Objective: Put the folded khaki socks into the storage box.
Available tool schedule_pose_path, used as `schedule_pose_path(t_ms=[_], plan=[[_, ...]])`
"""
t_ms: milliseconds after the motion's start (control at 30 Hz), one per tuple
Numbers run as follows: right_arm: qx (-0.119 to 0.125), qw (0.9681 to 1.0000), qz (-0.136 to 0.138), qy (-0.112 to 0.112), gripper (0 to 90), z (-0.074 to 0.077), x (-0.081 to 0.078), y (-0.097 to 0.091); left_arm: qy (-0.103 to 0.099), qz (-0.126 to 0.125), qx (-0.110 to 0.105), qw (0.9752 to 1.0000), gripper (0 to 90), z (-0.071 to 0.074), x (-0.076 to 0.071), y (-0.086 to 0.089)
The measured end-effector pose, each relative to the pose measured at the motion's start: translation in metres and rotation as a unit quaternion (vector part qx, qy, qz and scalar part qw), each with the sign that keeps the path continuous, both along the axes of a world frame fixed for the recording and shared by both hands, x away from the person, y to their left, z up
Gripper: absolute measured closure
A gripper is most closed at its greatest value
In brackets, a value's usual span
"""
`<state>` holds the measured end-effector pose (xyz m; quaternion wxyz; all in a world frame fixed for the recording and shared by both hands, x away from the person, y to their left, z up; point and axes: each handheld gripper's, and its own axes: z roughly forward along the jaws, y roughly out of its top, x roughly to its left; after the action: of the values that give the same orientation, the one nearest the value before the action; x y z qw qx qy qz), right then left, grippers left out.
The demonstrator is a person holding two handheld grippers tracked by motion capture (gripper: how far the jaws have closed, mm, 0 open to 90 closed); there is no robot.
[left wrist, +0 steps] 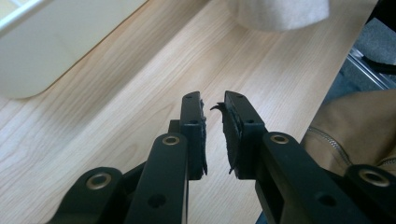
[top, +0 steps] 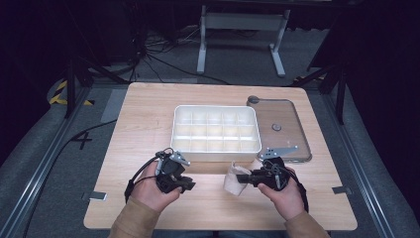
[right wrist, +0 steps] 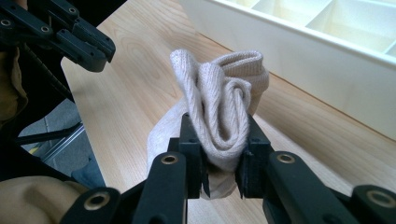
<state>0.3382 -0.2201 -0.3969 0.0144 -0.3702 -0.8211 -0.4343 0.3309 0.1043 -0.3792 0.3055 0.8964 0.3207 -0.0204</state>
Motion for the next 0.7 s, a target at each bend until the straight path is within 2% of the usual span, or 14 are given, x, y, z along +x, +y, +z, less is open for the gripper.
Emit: schedule_pose_path(t_ms=[700], plan=[[0.008,0.9997,-0.018,-0.017,75.5,0.015,0.003,-0.014,-0.004,0.056,0.005,0.9984,76.8,0.006,0.008,0.038]])
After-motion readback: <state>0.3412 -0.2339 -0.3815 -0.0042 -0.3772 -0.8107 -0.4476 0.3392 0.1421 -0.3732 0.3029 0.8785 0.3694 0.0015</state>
